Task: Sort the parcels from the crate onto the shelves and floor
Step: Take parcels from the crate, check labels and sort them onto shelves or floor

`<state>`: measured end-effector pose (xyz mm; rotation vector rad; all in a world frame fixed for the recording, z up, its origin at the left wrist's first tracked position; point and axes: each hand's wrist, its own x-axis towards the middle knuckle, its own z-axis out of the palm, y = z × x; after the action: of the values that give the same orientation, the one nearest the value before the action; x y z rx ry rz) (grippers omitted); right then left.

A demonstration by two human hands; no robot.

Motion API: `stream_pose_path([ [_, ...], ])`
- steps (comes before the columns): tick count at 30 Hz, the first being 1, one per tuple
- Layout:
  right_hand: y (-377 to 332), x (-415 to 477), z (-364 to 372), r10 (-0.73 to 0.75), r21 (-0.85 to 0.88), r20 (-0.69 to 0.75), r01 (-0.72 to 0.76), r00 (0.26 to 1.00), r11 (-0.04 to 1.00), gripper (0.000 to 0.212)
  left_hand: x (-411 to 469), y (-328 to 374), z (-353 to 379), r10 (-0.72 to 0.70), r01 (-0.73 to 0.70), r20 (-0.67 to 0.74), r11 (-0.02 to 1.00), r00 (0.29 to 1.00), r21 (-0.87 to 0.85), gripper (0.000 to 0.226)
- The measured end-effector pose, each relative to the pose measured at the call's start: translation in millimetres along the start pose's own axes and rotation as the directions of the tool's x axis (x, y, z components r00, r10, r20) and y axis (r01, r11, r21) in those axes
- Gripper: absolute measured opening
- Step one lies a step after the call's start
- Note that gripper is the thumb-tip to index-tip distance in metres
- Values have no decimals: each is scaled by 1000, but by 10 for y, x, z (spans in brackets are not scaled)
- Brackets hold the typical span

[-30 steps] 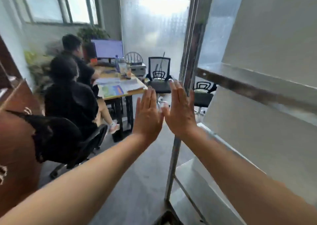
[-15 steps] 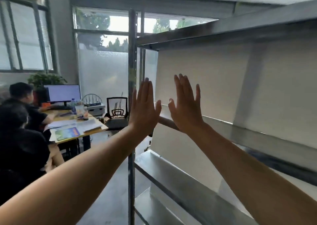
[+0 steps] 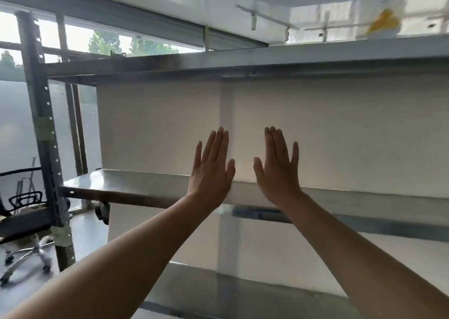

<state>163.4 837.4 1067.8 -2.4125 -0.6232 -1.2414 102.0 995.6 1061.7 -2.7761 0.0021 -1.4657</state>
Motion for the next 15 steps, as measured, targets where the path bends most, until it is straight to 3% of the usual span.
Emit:
stream_pose_path([
  [5, 257, -202, -70, 216, -88, 11, -214, 976, 973, 67, -75, 289, 159, 112, -103, 54, 984, 992, -144, 63],
  [12, 188, -918, -444, 244, -192, 24, -236, 969, 953, 65, -330, 525, 213, 253, -206, 104, 919, 962, -336, 64],
  [15, 340, -1476, -843, 361, -307, 6, -342, 933, 888, 67, -583, 970, 219, 368, -266, 142, 843, 919, -468, 63],
])
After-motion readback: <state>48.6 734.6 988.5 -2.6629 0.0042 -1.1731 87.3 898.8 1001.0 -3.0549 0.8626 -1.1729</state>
